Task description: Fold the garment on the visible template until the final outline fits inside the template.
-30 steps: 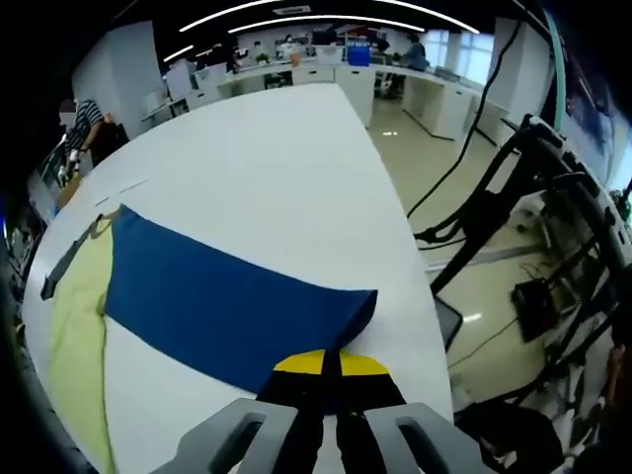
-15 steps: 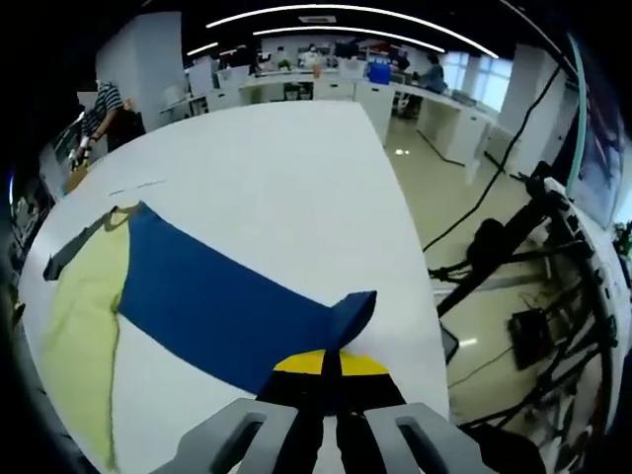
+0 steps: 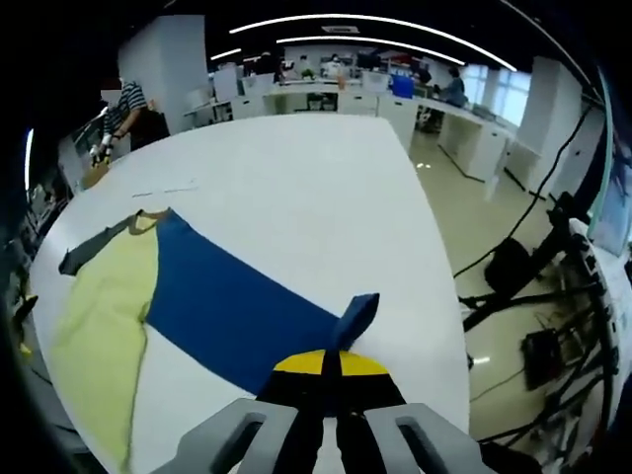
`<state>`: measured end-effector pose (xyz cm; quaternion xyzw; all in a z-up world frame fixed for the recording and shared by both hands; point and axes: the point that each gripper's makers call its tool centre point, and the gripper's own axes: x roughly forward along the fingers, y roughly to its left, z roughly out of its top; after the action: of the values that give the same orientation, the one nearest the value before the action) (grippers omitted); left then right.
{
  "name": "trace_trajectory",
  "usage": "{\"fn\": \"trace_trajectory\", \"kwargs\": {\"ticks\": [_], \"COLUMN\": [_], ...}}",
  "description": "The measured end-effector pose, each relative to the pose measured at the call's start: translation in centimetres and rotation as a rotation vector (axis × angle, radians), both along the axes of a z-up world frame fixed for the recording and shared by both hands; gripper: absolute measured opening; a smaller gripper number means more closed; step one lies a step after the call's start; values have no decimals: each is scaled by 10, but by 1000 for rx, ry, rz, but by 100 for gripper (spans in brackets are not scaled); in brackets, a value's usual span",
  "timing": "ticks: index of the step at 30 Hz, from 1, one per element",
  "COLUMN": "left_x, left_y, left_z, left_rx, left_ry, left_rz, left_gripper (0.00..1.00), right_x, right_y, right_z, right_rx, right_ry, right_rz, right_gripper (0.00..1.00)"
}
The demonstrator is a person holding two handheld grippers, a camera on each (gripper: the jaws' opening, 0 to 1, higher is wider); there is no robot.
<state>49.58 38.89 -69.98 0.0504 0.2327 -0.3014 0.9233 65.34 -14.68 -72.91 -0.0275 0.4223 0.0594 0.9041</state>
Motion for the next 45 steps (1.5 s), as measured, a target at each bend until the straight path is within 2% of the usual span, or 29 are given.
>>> {"fn": "trace_trajectory", "kwargs": {"ticks": [14,24,32,45], "left_x": [0,1,0,2], "left_y": [1,0,-5,-8], "left_z": [4,8,7,12], "left_rx": [-6,-15,-8,-35], "left_ry": [-9,-22,-20,-41], "left_rz": [-15,-10,-20,-21], "left_gripper": [97,97,97,99], "right_x": [-8,-2,6,14], "right_y": [55,77,93,117], "right_z": [15,19,18,13], "right_rx": [32,58,108,89], "right_ry": [7,-7,-7,-2], "right_rz": [68,102,106,135], "right_gripper": [0,0,0,0]}}
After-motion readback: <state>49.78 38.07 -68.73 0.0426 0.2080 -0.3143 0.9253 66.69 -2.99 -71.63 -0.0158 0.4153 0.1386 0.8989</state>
